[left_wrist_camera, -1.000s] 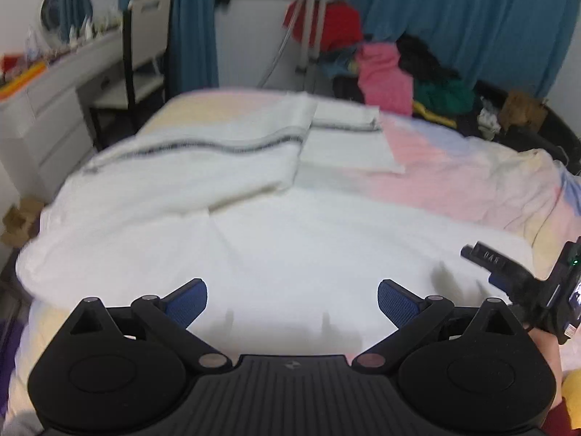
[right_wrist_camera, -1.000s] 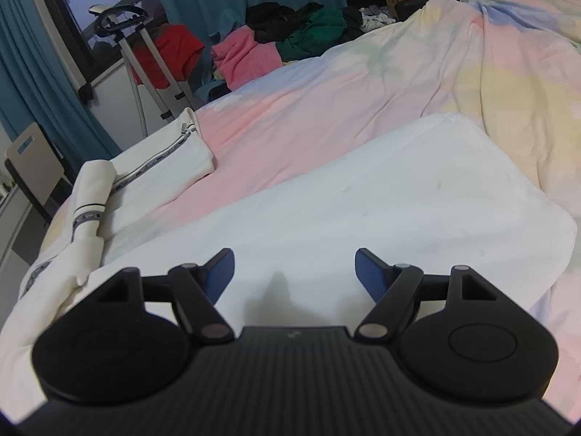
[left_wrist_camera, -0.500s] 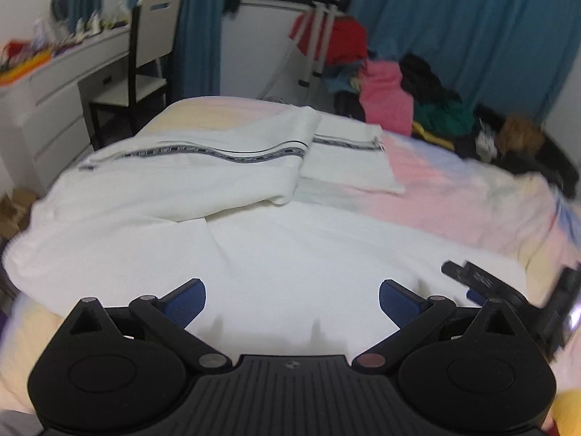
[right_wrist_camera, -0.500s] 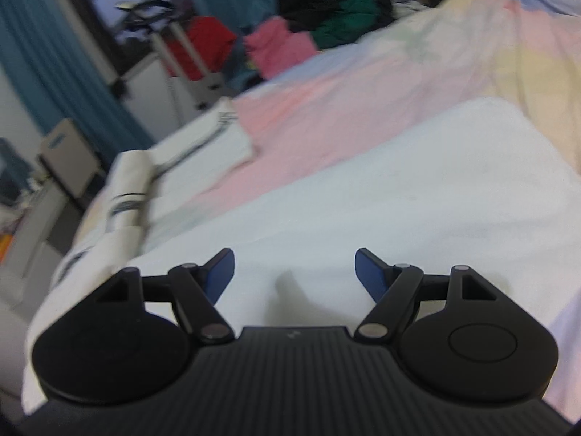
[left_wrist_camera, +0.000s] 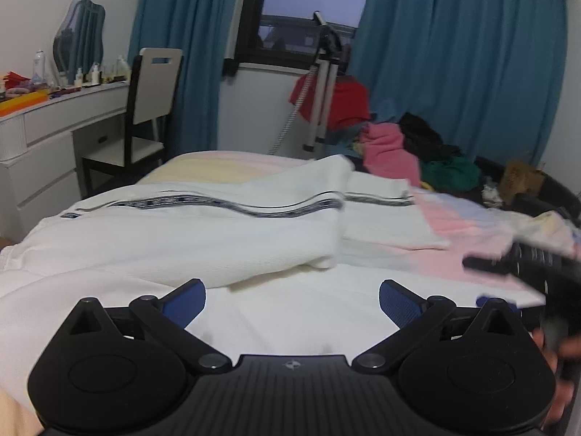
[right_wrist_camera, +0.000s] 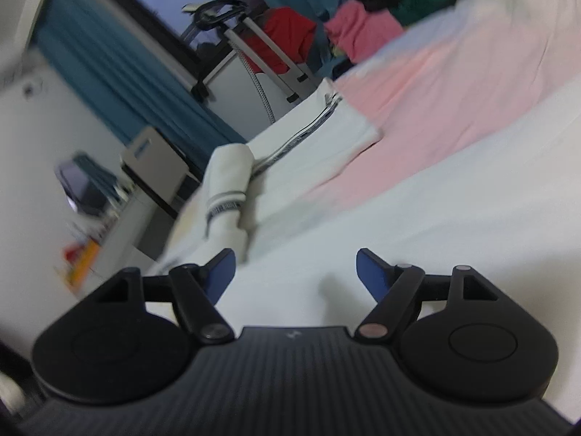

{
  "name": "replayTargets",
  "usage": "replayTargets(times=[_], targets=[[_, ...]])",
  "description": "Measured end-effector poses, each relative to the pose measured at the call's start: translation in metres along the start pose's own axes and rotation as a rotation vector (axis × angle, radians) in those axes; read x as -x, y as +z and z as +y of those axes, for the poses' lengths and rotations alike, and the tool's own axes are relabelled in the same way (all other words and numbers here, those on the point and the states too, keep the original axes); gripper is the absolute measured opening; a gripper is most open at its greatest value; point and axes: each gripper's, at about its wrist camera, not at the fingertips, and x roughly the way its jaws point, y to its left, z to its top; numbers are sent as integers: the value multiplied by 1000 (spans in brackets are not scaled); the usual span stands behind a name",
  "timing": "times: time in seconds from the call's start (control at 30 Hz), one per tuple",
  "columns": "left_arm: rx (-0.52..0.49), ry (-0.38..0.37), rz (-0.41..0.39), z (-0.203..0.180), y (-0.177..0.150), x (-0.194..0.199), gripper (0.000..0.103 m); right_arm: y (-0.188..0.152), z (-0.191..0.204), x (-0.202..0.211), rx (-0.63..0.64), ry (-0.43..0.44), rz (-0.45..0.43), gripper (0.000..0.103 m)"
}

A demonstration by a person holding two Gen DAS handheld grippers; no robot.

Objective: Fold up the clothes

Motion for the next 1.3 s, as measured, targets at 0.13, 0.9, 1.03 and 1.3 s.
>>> replayTargets(times=[0.13, 0.9, 1.03, 1.3], targets=[[13, 42, 26, 20, -11, -32, 103, 11, -4, -55, -84, -6, -30, 76], [14, 97, 106, 23, -42, -108, 103, 147, -69, -94, -199, -272, -266, 5], [18, 96, 111, 26, -41, -106, 103, 184, -99, -46, -176, -332, -313, 5], [5, 93, 97, 31, -36, -97, 103, 201, -151, 11, -160, -409, -341, 5]])
